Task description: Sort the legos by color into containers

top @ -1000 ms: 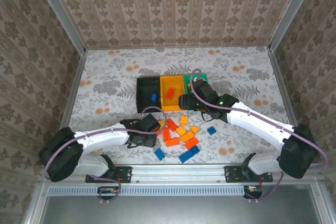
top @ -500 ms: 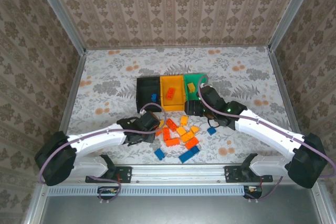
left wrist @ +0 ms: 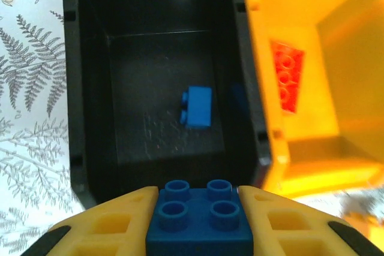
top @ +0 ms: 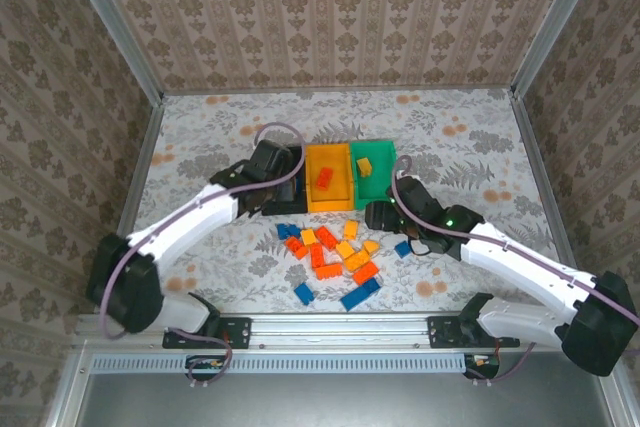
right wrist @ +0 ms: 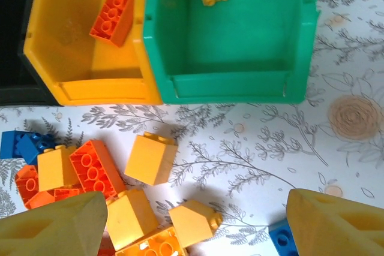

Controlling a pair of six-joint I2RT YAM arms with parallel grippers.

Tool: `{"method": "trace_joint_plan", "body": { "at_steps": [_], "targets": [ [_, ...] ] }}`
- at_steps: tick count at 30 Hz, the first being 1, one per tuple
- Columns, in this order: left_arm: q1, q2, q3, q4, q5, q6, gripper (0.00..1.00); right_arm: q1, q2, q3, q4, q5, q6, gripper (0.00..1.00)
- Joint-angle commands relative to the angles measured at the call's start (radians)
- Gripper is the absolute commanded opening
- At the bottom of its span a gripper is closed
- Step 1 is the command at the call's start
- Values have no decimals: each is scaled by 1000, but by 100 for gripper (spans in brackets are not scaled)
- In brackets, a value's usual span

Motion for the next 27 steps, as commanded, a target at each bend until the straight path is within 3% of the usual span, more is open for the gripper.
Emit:
{"method": "trace_joint_plan", "body": {
  "at_steps": [1, 5, 10, 15, 20, 27],
  "targets": [
    [35, 124, 89, 7, 29, 40, 30, -12, -55, -38, -68, 37, 32, 80],
    [72, 263, 189, -10, 56, 32, 35, -21, -100, -90, -102, 38, 62, 81],
    [74, 266, 239, 1, 83, 23, 54, -39, -128, -154, -121, 32, 97, 82],
    [56, 151, 229, 9, 91, 27, 74, -55, -103, -204, -97, 14, 112, 82],
    [-12, -58, 143, 37, 98, 34, 99, -60, -42, -221, -66, 11, 115, 82],
    [-160, -319, -51, 22, -11, -5, 100, -65, 81, -217, 16, -4, 111, 79]
  ]
}}
